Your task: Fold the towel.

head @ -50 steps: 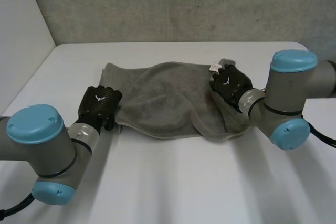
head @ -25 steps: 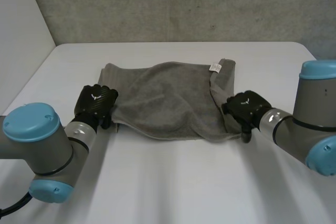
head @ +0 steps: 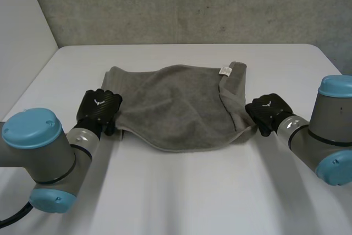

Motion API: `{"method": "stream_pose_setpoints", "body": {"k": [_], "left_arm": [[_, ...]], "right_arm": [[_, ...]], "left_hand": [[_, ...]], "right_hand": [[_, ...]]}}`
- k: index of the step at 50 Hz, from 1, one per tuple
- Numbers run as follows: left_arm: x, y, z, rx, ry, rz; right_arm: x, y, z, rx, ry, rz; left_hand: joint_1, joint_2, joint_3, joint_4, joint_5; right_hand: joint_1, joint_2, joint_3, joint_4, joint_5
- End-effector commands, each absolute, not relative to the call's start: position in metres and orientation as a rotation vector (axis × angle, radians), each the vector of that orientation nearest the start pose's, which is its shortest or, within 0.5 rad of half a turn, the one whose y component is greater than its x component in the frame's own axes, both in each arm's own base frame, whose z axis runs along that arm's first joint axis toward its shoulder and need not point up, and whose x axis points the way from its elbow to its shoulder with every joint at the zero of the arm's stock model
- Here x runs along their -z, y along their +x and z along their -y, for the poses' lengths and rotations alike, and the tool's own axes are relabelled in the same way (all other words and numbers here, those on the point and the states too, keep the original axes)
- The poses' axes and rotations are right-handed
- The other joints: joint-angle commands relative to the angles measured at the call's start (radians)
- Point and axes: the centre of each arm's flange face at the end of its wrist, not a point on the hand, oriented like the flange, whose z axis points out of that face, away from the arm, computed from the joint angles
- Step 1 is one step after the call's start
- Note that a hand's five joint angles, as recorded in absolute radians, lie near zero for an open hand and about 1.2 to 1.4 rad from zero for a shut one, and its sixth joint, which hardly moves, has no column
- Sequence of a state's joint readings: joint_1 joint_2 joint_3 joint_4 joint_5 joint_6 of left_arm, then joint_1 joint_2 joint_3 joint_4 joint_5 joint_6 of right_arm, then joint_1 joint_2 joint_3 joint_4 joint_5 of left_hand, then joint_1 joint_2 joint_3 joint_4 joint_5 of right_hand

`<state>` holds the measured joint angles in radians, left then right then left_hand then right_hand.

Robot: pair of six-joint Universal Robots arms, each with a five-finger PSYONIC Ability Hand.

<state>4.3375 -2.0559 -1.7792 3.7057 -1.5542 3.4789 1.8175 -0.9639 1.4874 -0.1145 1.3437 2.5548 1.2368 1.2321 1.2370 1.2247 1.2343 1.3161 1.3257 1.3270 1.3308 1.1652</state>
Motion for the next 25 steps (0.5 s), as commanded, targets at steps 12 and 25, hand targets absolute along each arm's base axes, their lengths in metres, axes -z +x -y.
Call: {"method": "stream_pose_setpoints", "body": {"k": [12,25], "left_arm": [[-0.132,-0.242,0.302,2.078,0.779,-2.222],[-0.132,-0.251,0.281,2.049,0.846,-2.280]], "right_arm": [[-0.166,0.208,0.343,1.870,-0.732,-2.337],[-0.160,0.210,0.335,1.832,-0.745,-2.355]], "left_hand": [[-0.451,-0.446,-0.451,-0.439,-0.623],[-0.533,-0.528,-0.533,-0.521,-0.705]], "right_hand": [[0.080,0.071,0.069,0.065,0.057],[0.080,0.071,0.069,0.065,0.057]]}}
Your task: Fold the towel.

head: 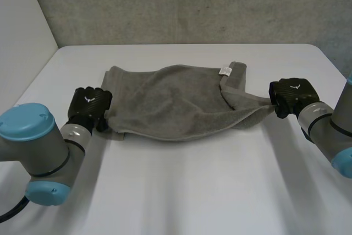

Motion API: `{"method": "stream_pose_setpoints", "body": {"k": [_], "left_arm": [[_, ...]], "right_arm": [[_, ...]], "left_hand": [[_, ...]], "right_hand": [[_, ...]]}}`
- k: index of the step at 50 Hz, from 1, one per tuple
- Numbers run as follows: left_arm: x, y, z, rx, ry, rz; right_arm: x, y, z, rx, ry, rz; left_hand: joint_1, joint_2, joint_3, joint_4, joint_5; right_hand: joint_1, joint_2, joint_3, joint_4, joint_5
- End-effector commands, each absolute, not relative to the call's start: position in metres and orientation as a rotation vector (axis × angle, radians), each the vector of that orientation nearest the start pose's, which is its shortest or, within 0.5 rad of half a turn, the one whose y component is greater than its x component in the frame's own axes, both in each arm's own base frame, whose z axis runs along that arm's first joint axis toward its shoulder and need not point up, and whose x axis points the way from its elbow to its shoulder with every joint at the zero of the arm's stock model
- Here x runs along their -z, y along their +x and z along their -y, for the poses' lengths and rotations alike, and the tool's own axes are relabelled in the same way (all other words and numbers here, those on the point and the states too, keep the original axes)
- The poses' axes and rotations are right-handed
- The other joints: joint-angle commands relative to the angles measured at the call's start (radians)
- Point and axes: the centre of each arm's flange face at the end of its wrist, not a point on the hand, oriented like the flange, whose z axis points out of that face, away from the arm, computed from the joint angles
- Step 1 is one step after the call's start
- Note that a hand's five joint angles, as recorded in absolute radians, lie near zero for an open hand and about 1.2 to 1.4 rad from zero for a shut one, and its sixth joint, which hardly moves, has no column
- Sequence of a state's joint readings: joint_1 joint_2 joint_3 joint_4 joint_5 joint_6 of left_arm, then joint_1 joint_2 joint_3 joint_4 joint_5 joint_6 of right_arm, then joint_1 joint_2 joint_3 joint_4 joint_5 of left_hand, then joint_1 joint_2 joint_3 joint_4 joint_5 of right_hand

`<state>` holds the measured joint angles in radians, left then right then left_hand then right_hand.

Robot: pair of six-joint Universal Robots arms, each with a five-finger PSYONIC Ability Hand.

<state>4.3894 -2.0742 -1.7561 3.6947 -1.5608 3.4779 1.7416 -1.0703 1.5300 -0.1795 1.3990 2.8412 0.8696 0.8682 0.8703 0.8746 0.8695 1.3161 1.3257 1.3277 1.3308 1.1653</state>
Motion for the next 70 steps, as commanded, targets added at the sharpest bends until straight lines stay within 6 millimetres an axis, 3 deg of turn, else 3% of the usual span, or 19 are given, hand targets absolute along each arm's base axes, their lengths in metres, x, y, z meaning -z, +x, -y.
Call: {"method": "stream_pose_setpoints", "body": {"k": [1,7,12,24,33,42,48,56,61,64,66,67,68,69,70], "left_arm": [[-0.134,-0.258,0.271,2.049,0.890,-2.290],[-0.147,-0.278,0.240,2.089,1.014,-2.276],[-0.140,-0.282,0.231,2.073,1.061,-2.292],[-0.114,-0.288,0.241,1.991,1.132,-2.266],[-0.108,-0.297,0.261,2.107,1.115,-2.116],[-0.112,-0.291,0.246,2.039,1.164,-2.166],[-0.112,-0.291,0.247,2.037,1.163,-2.165],[-0.104,-0.293,0.251,2.017,1.163,-2.175],[-0.111,-0.290,0.260,2.044,1.119,-2.152],[-0.117,-0.287,0.263,2.057,1.096,-2.139],[-0.142,-0.277,0.275,2.122,0.988,-2.085],[-0.142,-0.277,0.275,2.123,0.987,-2.084],[-0.158,-0.274,0.277,2.167,0.939,-2.048],[-0.178,-0.272,0.278,2.226,0.896,-1.998],[-0.178,-0.272,0.278,2.226,0.896,-1.997]], "right_arm": [[-0.160,0.212,0.335,1.838,-0.749,-2.346],[-0.157,0.210,0.337,1.833,-0.750,-2.359],[-0.155,0.210,0.337,1.833,-0.765,-2.361],[-0.149,0.212,0.336,1.810,-0.781,-2.368],[-0.148,0.212,0.336,1.809,-0.777,-2.372],[-0.154,0.199,0.344,1.891,-0.643,-2.426],[-0.157,0.197,0.347,1.916,-0.601,-2.449],[-0.154,0.197,0.347,1.901,-0.604,-2.457],[-0.154,0.196,0.347,1.904,-0.601,-2.457],[-0.161,0.196,0.347,1.926,-0.600,-2.442],[-0.172,0.196,0.346,1.959,-0.597,-2.422],[-0.193,0.198,0.344,2.024,-0.594,-2.367],[-0.219,0.200,0.337,2.085,-0.594,-2.302],[-0.220,0.200,0.337,2.086,-0.594,-2.302],[-0.240,0.200,0.330,2.127,-0.600,-2.250]], "left_hand": [[-0.268,-0.266,-0.268,-0.272,-0.442],[-0.579,-0.578,-0.580,-0.584,-0.754],[-0.583,-0.581,-0.583,-0.588,-0.757],[-0.498,-0.496,-0.498,-0.503,-0.672],[-0.357,-0.355,-0.357,-0.362,-0.531],[-0.363,-0.361,-0.363,-0.367,-0.537],[-0.354,-0.352,-0.354,-0.359,-0.528],[-0.072,-0.070,-0.073,-0.077,-0.246],[0.493,0.494,0.492,0.488,0.319],[0.527,0.528,0.526,0.522,0.352],[0.527,0.528,0.526,0.522,0.352],[0.527,0.528,0.526,0.522,0.352],[0.527,0.528,0.526,0.522,0.352],[0.527,0.528,0.526,0.522,0.352],[0.527,0.528,0.526,0.522,0.352]], "right_hand": [[0.080,0.071,0.069,0.065,0.056],[0.080,0.071,0.069,0.065,0.056],[0.080,0.071,0.069,0.065,0.056],[0.080,0.071,0.069,0.065,0.056],[0.080,0.071,0.069,0.065,0.056],[0.080,0.071,0.069,0.065,0.056],[0.080,0.071,0.069,0.065,0.056],[0.080,0.071,0.069,0.065,0.056],[0.080,0.071,0.069,0.065,0.056],[0.080,0.071,0.069,0.065,0.056],[0.080,0.071,0.069,0.065,0.056],[0.080,0.071,0.069,0.065,0.056],[0.080,0.071,0.069,0.065,0.056],[0.080,0.071,0.069,0.065,0.056],[0.080,0.071,0.069,0.065,0.056]]}}
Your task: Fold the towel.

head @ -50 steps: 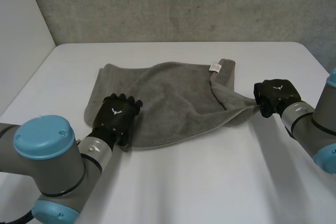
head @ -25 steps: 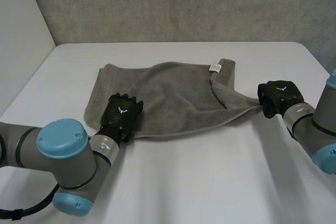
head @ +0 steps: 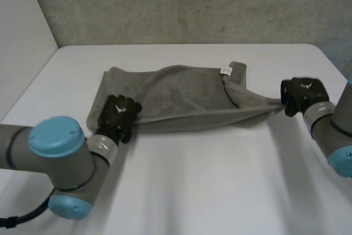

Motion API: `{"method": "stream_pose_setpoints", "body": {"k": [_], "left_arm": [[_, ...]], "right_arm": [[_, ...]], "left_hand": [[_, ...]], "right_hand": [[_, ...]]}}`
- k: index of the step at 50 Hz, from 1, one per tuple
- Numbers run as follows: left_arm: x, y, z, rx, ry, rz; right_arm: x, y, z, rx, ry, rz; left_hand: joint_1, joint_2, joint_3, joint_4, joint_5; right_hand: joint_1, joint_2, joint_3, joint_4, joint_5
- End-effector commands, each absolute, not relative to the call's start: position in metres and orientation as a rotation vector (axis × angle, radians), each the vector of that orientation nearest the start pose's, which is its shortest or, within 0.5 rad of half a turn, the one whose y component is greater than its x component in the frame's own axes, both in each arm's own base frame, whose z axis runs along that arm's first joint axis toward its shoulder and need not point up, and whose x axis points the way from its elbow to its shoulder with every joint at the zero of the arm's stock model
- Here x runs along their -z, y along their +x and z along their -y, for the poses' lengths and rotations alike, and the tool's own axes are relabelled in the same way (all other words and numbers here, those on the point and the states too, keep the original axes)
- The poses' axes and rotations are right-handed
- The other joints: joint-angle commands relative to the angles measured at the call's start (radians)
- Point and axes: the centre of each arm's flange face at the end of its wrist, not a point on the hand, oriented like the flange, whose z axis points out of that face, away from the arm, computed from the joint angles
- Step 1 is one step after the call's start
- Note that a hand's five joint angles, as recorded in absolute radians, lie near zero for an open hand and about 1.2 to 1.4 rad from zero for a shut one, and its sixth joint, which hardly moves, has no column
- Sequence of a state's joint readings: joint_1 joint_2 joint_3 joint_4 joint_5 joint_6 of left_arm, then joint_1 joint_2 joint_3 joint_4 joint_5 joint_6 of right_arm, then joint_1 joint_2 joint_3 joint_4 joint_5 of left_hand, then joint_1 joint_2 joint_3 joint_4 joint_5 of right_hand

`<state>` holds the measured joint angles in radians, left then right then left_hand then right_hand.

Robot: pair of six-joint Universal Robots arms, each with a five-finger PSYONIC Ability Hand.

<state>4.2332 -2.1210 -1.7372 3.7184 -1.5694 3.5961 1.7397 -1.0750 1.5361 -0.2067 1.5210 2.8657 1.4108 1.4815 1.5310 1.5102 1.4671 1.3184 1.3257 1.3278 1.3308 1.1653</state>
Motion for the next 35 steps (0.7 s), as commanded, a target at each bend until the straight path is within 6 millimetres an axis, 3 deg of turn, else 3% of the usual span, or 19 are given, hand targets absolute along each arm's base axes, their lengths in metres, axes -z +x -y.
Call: {"method": "stream_pose_setpoints", "body": {"k": [1,2,3,4,5,6,7,8,9,12,18,20,21,23,24,26,28,32,35], "left_arm": [[-0.204,-0.270,0.277,2.303,0.851,-1.932],[-0.233,-0.267,0.273,2.387,0.800,-1.865],[-0.233,-0.267,0.273,2.388,0.800,-1.864],[-0.261,-0.263,0.269,2.477,0.739,-1.801],[-0.261,-0.263,0.268,2.478,0.739,-1.800],[-0.287,-0.258,0.265,2.565,0.677,-1.737],[-0.310,-0.252,0.261,2.629,0.627,-1.681],[-0.310,-0.252,0.261,2.630,0.627,-1.680],[-0.325,-0.248,0.257,2.657,0.602,-1.650],[-0.343,-0.242,0.250,2.646,0.611,-1.663],[-0.334,-0.241,0.247,2.530,0.731,-1.830],[-0.294,-0.241,0.257,2.345,0.842,-2.044],[-0.294,-0.241,0.257,2.344,0.842,-2.046],[-0.258,-0.237,0.264,2.168,0.885,-2.215],[-0.258,-0.236,0.264,2.167,0.886,-2.216],[-0.243,-0.234,0.266,2.086,0.895,-2.284],[-0.222,-0.233,0.271,1.977,0.915,-2.365],[-0.220,-0.233,0.287,1.962,0.938,-2.316],[-0.236,-0.231,0.312,1.995,0.956,-2.172]], "right_arm": [[-0.262,0.201,0.324,2.165,-0.616,-2.189],[-0.262,0.201,0.323,2.165,-0.616,-2.188],[-0.286,0.202,0.316,2.208,-0.632,-2.114],[-0.312,0.204,0.309,2.259,-0.653,-2.026],[-0.312,0.204,0.309,2.260,-0.653,-2.025],[-0.335,0.204,0.300,2.300,-0.683,-1.952],[-0.335,0.204,0.300,2.301,-0.684,-1.952],[-0.354,0.204,0.292,2.312,-0.714,-1.915],[-0.370,0.204,0.283,2.294,-0.753,-1.901],[-0.382,0.206,0.273,2.224,-0.835,-1.936],[-0.367,0.212,0.269,2.148,-1.092,-2.037],[-0.361,0.215,0.268,2.135,-1.140,-2.047],[-0.361,0.215,0.268,2.135,-1.141,-2.047],[-0.338,0.224,0.269,2.034,-1.190,-2.094],[-0.338,0.224,0.269,2.033,-1.190,-2.094],[-0.310,0.236,0.273,1.905,-1.236,-2.140],[-0.300,0.240,0.275,1.864,-1.256,-2.155],[-0.290,0.249,0.281,1.840,-1.300,-2.153],[-0.293,0.264,0.293,1.903,-1.323,-2.097]], "left_hand": [[-0.015,-0.085,-0.135,-0.114,-0.245],[-0.015,-0.085,-0.135,-0.114,-0.245],[-0.015,-0.085,-0.135,-0.114,-0.245],[-0.015,-0.085,-0.135,-0.114,-0.245],[-0.015,-0.085,-0.135,-0.114,-0.245],[-0.015,-0.085,-0.135,-0.114,-0.245],[-0.015,-0.085,-0.135,-0.114,-0.245],[-0.015,-0.085,-0.135,-0.114,-0.245],[-0.015,-0.085,-0.135,-0.114,-0.245],[-0.015,-0.085,-0.135,-0.114,-0.245],[-0.015,-0.085,-0.135,-0.114,-0.245],[-0.015,-0.085,-0.135,-0.114,-0.245],[-0.015,-0.085,-0.135,-0.114,-0.245],[-0.015,-0.085,-0.135,-0.114,-0.245],[-0.015,-0.085,-0.135,-0.114,-0.245],[-0.015,-0.085,-0.135,-0.114,-0.245],[-0.020,-0.091,-0.140,-0.119,-0.251],[-0.035,-0.105,-0.155,-0.134,-0.266],[-0.020,-0.091,-0.140,-0.120,-0.251]], "right_hand": [[0.078,0.071,0.068,0.065,0.056],[0.078,0.071,0.068,0.065,0.056],[0.078,0.071,0.068,0.065,0.056],[0.078,0.071,0.068,0.065,0.056],[0.078,0.071,0.068,0.065,0.056],[0.078,0.071,0.068,0.065,0.056],[0.078,0.071,0.068,0.065,0.056],[0.078,0.071,0.068,0.065,0.056],[0.078,0.071,0.068,0.065,0.056],[0.078,0.071,0.068,0.065,0.056],[0.078,0.071,0.068,0.065,0.056],[0.078,0.071,0.068,0.065,0.056],[0.078,0.071,0.068,0.065,0.056],[0.078,0.071,0.068,0.065,0.056],[0.078,0.071,0.068,0.065,0.056],[0.078,0.071,0.068,0.065,0.056],[0.078,0.071,0.068,0.065,0.056],[0.078,0.071,0.068,0.065,0.056],[0.078,0.071,0.068,0.065,0.056]]}}
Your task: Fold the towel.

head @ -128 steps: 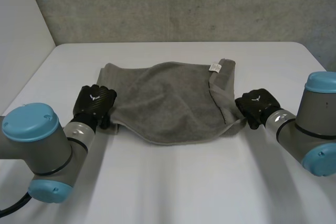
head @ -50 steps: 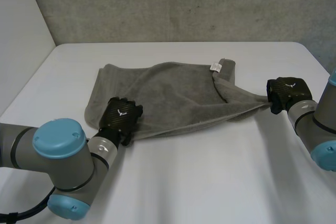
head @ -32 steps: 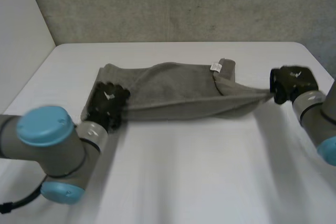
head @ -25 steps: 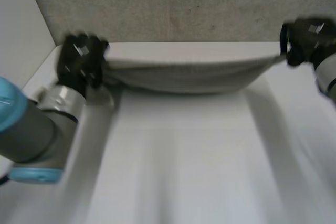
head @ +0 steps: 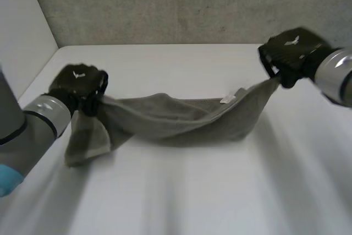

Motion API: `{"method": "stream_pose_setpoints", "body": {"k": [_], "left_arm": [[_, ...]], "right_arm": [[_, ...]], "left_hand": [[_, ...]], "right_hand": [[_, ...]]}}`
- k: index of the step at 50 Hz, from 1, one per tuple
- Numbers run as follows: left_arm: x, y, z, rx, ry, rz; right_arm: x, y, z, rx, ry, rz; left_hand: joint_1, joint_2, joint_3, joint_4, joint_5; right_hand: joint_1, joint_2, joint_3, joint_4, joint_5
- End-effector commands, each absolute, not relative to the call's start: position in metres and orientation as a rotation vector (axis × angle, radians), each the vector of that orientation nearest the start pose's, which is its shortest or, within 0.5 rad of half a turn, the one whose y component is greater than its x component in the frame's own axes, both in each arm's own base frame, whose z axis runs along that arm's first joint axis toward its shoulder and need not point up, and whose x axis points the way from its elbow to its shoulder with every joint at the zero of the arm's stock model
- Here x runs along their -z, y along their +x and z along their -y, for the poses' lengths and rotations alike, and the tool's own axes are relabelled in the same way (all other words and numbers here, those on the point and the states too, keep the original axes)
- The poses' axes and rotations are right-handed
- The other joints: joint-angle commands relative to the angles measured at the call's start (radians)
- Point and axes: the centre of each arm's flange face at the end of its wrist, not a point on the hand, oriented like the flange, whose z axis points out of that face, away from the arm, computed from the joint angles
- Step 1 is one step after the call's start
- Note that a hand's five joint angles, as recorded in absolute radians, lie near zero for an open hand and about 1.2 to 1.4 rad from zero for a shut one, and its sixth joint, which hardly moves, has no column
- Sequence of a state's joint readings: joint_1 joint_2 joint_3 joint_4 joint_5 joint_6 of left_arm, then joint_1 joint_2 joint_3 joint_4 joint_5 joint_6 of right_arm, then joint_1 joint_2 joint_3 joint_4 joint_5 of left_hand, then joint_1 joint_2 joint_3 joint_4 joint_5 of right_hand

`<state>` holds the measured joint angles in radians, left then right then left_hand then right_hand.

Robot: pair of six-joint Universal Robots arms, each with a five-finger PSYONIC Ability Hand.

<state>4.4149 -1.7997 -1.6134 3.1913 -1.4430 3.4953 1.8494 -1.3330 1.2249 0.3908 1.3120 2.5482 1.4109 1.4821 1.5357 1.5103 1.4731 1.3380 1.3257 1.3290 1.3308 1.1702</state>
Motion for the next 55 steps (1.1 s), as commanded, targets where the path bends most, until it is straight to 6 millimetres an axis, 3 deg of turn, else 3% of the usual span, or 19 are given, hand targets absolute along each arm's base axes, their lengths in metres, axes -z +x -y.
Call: {"method": "stream_pose_setpoints", "body": {"k": [1,5,6,7,8,9,10,12,17,21,23,25,26,32,42,44,49,54,55], "left_arm": [[-0.249,-0.235,0.327,2.033,0.979,-2.069],[-0.287,-0.245,0.359,2.165,0.972,-1.811],[-0.316,-0.252,0.373,2.271,0.926,-1.658],[-0.316,-0.252,0.373,2.272,0.926,-1.656],[-0.347,-0.258,0.381,2.392,0.862,-1.504],[-0.379,-0.263,0.385,2.517,0.786,-1.348],[-0.379,-0.263,0.385,2.518,0.785,-1.346],[-0.429,-0.265,0.381,2.742,0.621,-1.115],[-0.454,-0.261,0.372,2.951,0.476,-1.055],[-0.436,-0.261,0.372,2.952,0.493,-1.205],[-0.397,-0.256,0.379,2.859,0.528,-1.385],[-0.382,-0.256,0.381,2.822,0.544,-1.447],[-0.364,-0.255,0.381,2.778,0.560,-1.520],[-0.318,-0.237,0.388,2.641,0.561,-1.693],[-0.234,-0.228,0.362,2.392,0.629,-2.021],[-0.227,-0.228,0.358,2.366,0.642,-2.044],[-0.218,-0.228,0.350,2.292,0.717,-2.027],[-0.245,-0.249,0.329,2.346,0.828,-1.896],[-0.263,-0.257,0.317,2.398,0.846,-1.842]], "right_arm": [[-0.301,0.275,0.301,1.980,-1.311,-2.046],[-0.339,0.299,0.321,2.287,-1.212,-1.843],[-0.367,0.310,0.328,2.490,-1.114,-1.673],[-0.399,0.314,0.335,2.703,-0.961,-1.490],[-0.399,0.314,0.335,2.705,-0.959,-1.488],[-0.424,0.313,0.339,2.872,-0.793,-1.319],[-0.425,0.313,0.339,2.874,-0.791,-1.318],[-0.461,0.307,0.339,3.086,-0.521,-1.015],[-0.476,0.304,0.323,3.089,-0.558,-0.979],[-0.444,0.312,0.325,2.904,-0.817,-1.184],[-0.427,0.316,0.327,2.829,-0.897,-1.252],[-0.392,0.321,0.330,2.689,-1.028,-1.399],[-0.392,0.321,0.330,2.688,-1.029,-1.399],[-0.334,0.320,0.329,2.465,-1.156,-1.637],[-0.240,0.313,0.302,2.050,-1.310,-1.962],[-0.214,0.308,0.290,1.932,-1.347,-2.029],[-0.194,0.304,0.281,1.838,-1.330,-2.081],[-0.190,0.304,0.278,1.766,-1.195,-2.121],[-0.190,0.304,0.277,1.766,-1.194,-2.121]], "left_hand": [[-0.015,-0.086,-0.139,-0.114,-0.251],[-0.015,-0.086,-0.139,-0.114,-0.251],[-0.015,-0.086,-0.139,-0.114,-0.251],[-0.015,-0.086,-0.139,-0.114,-0.251],[-0.015,-0.086,-0.139,-0.114,-0.251],[-0.015,-0.086,-0.139,-0.114,-0.251],[-0.015,-0.086,-0.139,-0.114,-0.251],[-0.015,-0.086,-0.139,-0.114,-0.251],[-0.015,-0.086,-0.139,-0.114,-0.251],[-0.015,-0.086,-0.139,-0.114,-0.251],[-0.015,-0.086,-0.139,-0.114,-0.251],[-0.015,-0.086,-0.139,-0.114,-0.251],[-0.015,-0.086,-0.139,-0.114,-0.251],[-0.015,-0.086,-0.139,-0.114,-0.251],[-0.015,-0.086,-0.139,-0.114,-0.251],[-0.015,-0.086,-0.139,-0.114,-0.251],[-0.015,-0.086,-0.139,-0.114,-0.251],[-0.015,-0.086,-0.139,-0.114,-0.251],[-0.015,-0.086,-0.139,-0.114,-0.251]], "right_hand": [[0.058,0.071,0.067,0.065,0.052],[0.058,0.071,0.067,0.065,0.052],[0.058,0.071,0.067,0.065,0.052],[0.058,0.071,0.067,0.065,0.052],[0.058,0.071,0.067,0.065,0.052],[0.058,0.071,0.067,0.065,0.052],[0.058,0.071,0.067,0.065,0.052],[0.058,0.071,0.067,0.065,0.052],[0.058,0.071,0.067,0.065,0.052],[0.058,0.071,0.067,0.065,0.052],[0.058,0.071,0.067,0.065,0.052],[0.058,0.071,0.067,0.065,0.052],[0.058,0.071,0.067,0.065,0.052],[0.058,0.071,0.067,0.065,0.052],[-1.009,-0.997,-1.000,-1.002,-1.016],[-1.033,-1.020,-1.024,-1.026,-1.039],[-1.042,-1.029,-1.033,-1.034,-1.048],[-1.039,-1.026,-1.030,-1.032,-1.045],[-1.039,-1.026,-1.030,-1.032,-1.045]]}}
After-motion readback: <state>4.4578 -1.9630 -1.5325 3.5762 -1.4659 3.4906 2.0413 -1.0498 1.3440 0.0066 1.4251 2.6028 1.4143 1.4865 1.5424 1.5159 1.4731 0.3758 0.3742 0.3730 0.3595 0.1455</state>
